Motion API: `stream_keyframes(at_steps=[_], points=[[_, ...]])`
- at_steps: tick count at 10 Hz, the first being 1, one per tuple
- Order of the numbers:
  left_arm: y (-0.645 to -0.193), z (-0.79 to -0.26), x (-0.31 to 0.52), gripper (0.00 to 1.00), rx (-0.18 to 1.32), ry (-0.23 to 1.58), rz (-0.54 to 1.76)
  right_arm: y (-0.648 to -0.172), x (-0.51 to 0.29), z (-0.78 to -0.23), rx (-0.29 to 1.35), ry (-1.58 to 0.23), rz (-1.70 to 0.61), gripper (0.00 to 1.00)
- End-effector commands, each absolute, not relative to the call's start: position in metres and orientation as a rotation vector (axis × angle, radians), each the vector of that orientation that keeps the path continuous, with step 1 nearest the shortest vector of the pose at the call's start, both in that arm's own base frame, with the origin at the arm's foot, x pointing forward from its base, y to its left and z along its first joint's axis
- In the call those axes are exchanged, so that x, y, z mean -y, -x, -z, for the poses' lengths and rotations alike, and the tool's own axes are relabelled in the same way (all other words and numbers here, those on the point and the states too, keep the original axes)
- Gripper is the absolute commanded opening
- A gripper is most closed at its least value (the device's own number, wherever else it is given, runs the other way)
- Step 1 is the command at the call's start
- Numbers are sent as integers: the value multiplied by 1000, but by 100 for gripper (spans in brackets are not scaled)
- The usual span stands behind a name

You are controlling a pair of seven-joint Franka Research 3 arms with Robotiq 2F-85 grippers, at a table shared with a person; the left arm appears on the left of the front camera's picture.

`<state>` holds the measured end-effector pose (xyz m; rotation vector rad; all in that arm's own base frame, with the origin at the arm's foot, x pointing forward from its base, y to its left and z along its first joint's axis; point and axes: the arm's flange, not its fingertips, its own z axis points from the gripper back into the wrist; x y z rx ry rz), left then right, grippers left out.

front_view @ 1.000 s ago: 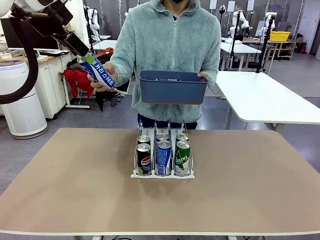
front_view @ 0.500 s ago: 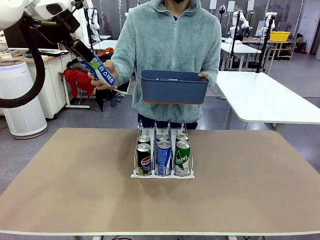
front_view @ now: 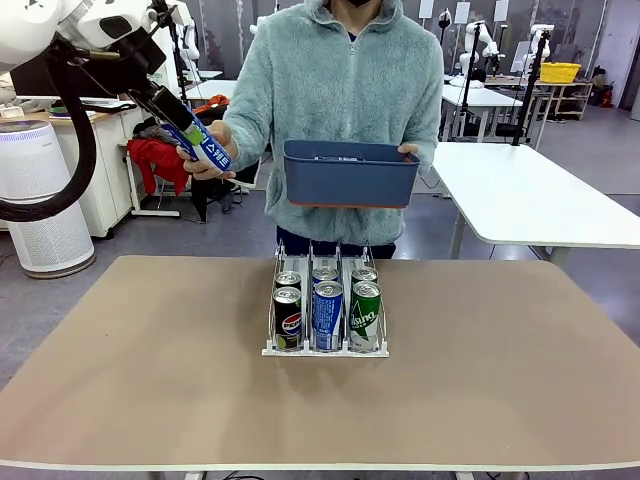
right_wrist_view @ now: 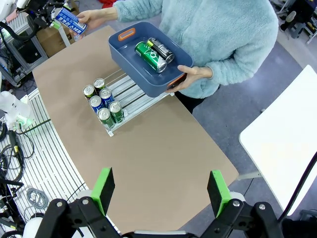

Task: Fill the beverage cans into the dispenser.
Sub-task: Pick up the Ionic drink handed by the human.

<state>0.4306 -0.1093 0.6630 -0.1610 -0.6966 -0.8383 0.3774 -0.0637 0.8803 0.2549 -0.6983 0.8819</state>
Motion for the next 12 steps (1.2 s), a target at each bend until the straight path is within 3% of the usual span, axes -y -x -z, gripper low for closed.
stream_keyframes(at_steps=[1,6,7,8,9,11,12], points=[[-429,-665,108,100,698,156,837,-377,62,-880,698,-255,-884,100],[-430,-664,109,100,698,161,838,-377,62,-880,698,-255,-884,100],[-431,-663,109,50,697,161,839,-377,62,-880,698,-255,-884,100],[-431,-663,109,42,693,162,847,-377,62,-880,698,-255,-884,100],[-431,-664,109,0,702,160,847,-377,62,-880,698,-255,-884,100],[-430,-664,110,0,708,160,845,-377,62,-880,698,-255,-884,100],[-430,-665,109,15,713,160,842,-377,62,-880,698,-255,-884,100]])
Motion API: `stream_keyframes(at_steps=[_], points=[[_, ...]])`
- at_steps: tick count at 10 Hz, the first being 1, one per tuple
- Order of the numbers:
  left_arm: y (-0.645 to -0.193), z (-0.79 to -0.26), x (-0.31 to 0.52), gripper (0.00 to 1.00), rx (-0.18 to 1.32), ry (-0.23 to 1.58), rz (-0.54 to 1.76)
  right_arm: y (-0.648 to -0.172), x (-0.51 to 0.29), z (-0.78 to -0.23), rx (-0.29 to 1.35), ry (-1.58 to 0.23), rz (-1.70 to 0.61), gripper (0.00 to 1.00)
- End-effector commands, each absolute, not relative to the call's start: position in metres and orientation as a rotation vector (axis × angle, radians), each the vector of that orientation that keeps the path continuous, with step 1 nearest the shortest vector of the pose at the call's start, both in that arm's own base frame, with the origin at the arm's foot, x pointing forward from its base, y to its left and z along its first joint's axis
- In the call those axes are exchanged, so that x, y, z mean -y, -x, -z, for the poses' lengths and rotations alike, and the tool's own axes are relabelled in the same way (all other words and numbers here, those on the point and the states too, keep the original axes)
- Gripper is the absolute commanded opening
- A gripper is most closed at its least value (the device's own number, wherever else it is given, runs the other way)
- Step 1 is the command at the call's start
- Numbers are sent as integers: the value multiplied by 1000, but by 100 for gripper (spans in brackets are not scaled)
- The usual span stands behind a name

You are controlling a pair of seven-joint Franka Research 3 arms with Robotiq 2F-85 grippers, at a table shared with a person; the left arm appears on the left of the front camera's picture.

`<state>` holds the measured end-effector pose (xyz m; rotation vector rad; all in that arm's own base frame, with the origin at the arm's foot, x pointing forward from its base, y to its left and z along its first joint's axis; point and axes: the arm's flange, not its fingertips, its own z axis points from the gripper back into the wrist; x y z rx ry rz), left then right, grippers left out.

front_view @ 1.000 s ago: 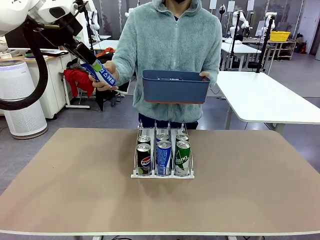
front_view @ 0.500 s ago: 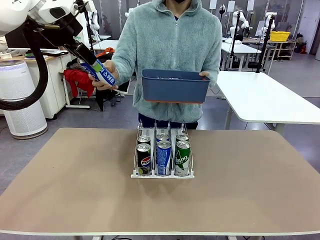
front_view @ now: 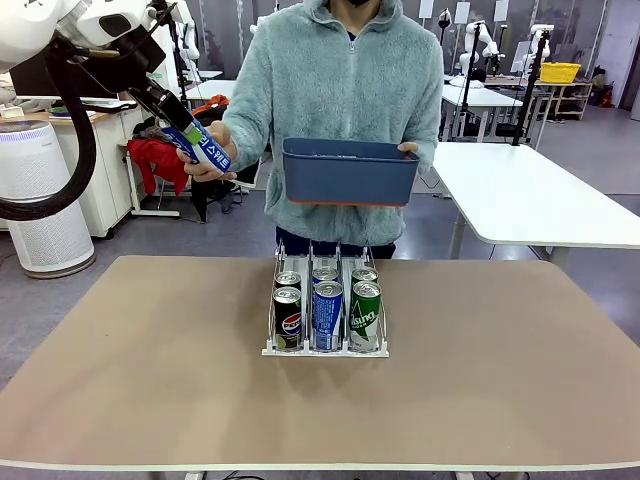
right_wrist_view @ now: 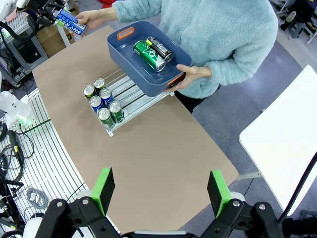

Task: Fill the beverage cans into the dispenser.
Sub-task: Pick up the Ionic drink handed by the human.

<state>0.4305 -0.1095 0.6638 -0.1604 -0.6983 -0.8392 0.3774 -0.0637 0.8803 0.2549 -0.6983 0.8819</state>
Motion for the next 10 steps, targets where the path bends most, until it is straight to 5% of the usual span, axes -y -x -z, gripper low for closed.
stream_keyframes(at_steps=[1,6,7,10], points=[[-430,-664,109,5,715,156,836,-377,62,-880,698,-255,-884,100],[-430,-669,109,0,697,139,847,-377,62,-880,698,-255,-884,100],[-434,-665,115,9,669,202,846,-377,62,-880,698,-255,-884,100],[-430,-667,109,9,706,154,840,-377,62,-880,698,-255,-884,100]])
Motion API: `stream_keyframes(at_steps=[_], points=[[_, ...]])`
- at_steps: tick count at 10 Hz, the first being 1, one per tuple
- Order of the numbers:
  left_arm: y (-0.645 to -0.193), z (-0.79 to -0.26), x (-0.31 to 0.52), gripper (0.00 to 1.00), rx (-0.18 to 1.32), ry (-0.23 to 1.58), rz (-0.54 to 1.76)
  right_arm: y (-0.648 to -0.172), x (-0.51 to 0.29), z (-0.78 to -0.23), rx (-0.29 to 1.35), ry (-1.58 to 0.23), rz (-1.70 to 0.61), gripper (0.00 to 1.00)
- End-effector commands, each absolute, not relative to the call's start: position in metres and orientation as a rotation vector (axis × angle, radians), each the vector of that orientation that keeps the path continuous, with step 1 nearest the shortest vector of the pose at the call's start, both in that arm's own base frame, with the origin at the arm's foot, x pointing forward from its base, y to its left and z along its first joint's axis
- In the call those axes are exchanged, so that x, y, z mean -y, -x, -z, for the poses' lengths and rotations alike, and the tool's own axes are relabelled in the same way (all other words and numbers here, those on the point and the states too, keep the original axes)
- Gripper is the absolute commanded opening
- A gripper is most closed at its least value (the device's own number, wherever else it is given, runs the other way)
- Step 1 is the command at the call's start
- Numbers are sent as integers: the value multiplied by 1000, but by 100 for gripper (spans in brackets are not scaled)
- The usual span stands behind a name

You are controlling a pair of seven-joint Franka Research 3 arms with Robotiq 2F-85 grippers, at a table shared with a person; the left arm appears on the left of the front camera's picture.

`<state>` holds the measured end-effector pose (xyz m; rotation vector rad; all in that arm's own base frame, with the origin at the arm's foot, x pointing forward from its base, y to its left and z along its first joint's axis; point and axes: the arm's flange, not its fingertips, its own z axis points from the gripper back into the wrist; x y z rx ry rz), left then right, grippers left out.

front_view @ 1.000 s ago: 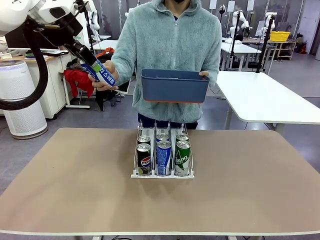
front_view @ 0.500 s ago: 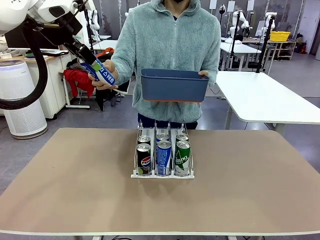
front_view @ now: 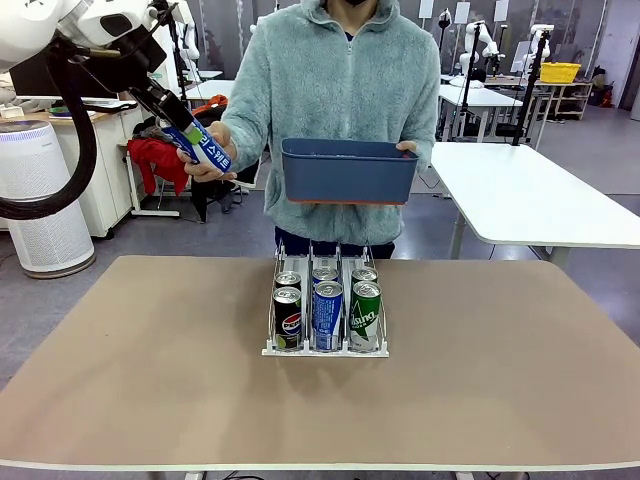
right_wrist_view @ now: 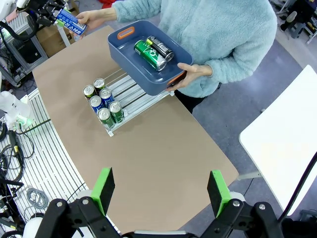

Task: Fill the beverage cans into the dispenser.
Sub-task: Pick up the Ionic drink handed by the human, then place the picked Ionic drink in the line of the Automatic Can Dispenser with the same cans.

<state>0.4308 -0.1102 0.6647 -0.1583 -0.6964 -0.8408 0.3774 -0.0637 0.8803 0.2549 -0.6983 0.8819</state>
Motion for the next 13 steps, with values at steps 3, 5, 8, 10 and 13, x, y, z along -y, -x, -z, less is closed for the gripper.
stream_keyframes(at_steps=[3,5,8,10,13], points=[[-430,-667,109,9,706,154,840,-377,62,-880,698,-255,-884,100],[-430,-667,109,9,706,154,840,-377,62,-880,698,-255,-884,100],[-430,-667,109,9,706,154,840,-377,62,-880,698,-255,-884,100],[-430,-667,109,9,706,154,840,-377,62,-880,698,-255,-884,100],[-430,-667,109,9,706,154,840,-377,62,-880,698,-255,-884,100]])
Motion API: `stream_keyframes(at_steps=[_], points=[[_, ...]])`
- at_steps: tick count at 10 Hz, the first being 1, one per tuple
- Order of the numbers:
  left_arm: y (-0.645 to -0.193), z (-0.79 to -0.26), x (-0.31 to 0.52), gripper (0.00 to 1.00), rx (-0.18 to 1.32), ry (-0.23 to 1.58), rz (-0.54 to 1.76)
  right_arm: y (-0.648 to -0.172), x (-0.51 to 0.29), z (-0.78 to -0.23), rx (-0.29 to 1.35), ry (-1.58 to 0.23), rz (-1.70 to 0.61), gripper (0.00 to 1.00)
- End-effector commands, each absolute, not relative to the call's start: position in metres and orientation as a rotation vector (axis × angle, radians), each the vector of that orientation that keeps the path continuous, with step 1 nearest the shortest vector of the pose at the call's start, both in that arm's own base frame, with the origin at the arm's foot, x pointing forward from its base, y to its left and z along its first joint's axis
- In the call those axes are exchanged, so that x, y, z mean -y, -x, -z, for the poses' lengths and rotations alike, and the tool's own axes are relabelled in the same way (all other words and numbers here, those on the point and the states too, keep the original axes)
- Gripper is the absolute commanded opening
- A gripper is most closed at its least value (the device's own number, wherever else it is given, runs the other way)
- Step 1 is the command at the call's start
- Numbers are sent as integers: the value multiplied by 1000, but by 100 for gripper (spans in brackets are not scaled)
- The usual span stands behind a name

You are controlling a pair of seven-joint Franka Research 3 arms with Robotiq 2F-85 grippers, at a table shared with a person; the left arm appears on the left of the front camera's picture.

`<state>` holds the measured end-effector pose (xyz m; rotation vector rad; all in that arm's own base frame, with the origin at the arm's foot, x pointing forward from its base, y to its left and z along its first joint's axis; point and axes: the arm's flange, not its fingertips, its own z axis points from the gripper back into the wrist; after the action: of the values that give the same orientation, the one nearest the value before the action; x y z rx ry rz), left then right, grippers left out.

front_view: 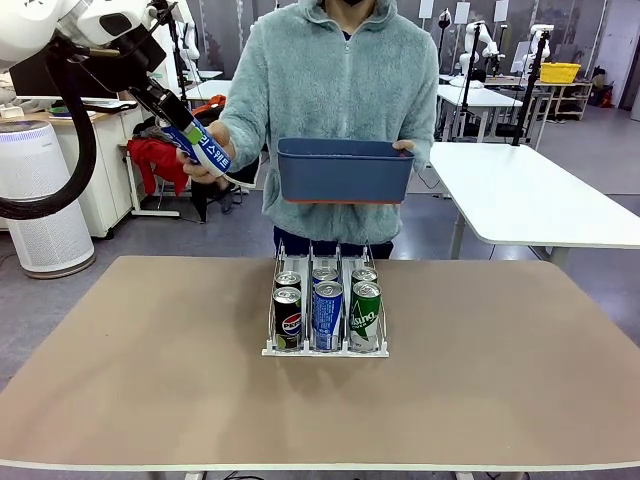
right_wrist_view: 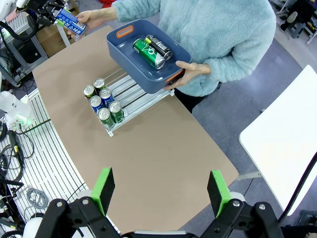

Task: Fill the beverage cans into the dispenser.
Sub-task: Place the picked Ionic drink in the line of the Automatic Can Dispenser with the same cans.

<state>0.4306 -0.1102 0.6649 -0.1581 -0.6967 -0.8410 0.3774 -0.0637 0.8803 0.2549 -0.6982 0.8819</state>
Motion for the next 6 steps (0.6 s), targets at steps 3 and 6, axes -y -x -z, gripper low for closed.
stream_keyframes(at_steps=[3,6], points=[[-430,-667,109,9,706,154,840,-377,62,-880,698,-255,-884,100],[-430,-667,109,9,706,154,840,-377,62,-880,698,-255,-884,100]])
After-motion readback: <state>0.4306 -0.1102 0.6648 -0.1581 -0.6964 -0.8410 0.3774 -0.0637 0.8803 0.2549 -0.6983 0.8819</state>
